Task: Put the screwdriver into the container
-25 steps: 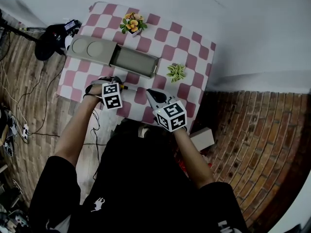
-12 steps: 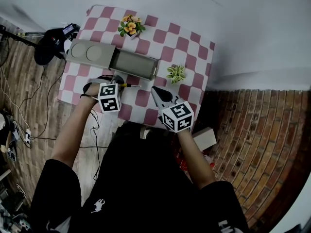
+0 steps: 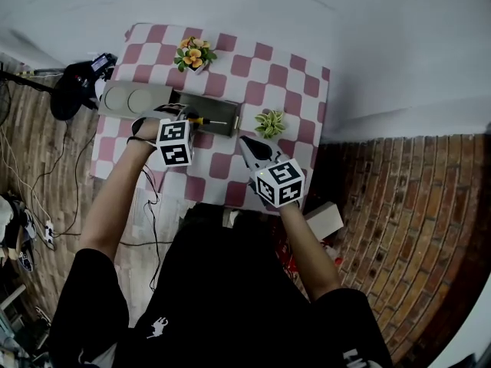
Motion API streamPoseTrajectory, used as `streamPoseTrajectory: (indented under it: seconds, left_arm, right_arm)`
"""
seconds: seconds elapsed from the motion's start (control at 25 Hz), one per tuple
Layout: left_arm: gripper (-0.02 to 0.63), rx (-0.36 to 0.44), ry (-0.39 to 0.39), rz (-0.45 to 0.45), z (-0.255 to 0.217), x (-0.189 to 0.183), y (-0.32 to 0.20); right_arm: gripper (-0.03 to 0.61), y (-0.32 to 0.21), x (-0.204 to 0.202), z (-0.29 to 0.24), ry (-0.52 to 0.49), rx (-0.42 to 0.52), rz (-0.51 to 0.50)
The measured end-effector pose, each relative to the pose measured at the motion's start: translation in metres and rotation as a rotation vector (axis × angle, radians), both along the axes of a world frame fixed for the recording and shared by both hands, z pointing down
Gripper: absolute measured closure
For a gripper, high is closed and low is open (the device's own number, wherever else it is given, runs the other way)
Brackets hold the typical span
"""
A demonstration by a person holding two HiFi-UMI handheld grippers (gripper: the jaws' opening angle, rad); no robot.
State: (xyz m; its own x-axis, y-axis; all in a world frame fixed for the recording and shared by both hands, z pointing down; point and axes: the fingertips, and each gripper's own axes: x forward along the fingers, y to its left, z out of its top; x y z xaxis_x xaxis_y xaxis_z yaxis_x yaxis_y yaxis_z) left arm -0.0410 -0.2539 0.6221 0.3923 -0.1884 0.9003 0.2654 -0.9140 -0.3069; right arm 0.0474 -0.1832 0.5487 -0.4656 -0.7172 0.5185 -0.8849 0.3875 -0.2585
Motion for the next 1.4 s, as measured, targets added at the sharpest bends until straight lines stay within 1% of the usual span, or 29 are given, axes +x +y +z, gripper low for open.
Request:
streamPoseTrajectory:
  seconds: [0.16, 0.4, 0.56, 0.72, 0.88, 0.96, 1.04, 1.08, 1.16, 1.28, 1.32, 1.4]
  left_arm:
    - [0.538, -0.004, -0.054, 0.034, 0.021, 0.008, -0.013]
    - [0.538, -0.038, -0.141, 0.068, 0.049, 0.015, -0.025]
    - [0.537, -0.056, -0.175, 0.083, 0.062, 0.019, -0.024]
    - [0.535, -0.056, -0.209, 0.087, 0.073, 0.02, -0.024]
    - [0.534, -0.06, -0.214, 0.066, 0.077, 0.018, -0.024]
    - [0.525, -0.05, -0.205, 0.048, 0.075, 0.019, -0.027]
    - [0.499, -0.034, -0.189, 0.03, 0.069, 0.019, -0.03]
    - [0.485, -0.025, -0.176, 0.02, 0.064, 0.019, -0.031]
    - [0.482, -0.002, -0.135, -0.009, 0.048, 0.019, -0.032]
    - [0.483, 0.021, -0.029, -0.088, 0.014, 0.019, -0.032]
    - [0.485, 0.025, 0.016, -0.12, 0.001, 0.018, -0.03]
    - [0.511, 0.038, 0.117, -0.196, -0.027, 0.015, -0.026]
  right_arm:
    - [0.577, -0.005, 0.005, 0.007, -0.015, -0.016, 0.031]
    - [0.577, -0.004, 0.014, 0.013, -0.025, -0.038, 0.069]
    - [0.577, 0.001, 0.022, 0.016, -0.025, -0.049, 0.096]
    - [0.576, 0.004, 0.031, 0.015, -0.024, -0.051, 0.111]
    - [0.576, 0.007, 0.037, 0.011, -0.026, -0.046, 0.117]
    - [0.576, 0.006, 0.038, 0.009, -0.028, -0.038, 0.116]
    - [0.577, 0.006, 0.037, 0.005, -0.032, -0.025, 0.113]
    - [0.577, 0.006, 0.037, 0.002, -0.035, -0.018, 0.112]
    - [0.575, 0.006, 0.037, -0.005, -0.04, 0.002, 0.108]
    - [0.577, 0.003, 0.036, -0.022, -0.042, 0.048, 0.095]
    - [0.576, 0.002, 0.036, -0.028, -0.039, 0.066, 0.088]
    - [0.577, 0.0, 0.034, -0.042, -0.031, 0.106, 0.068]
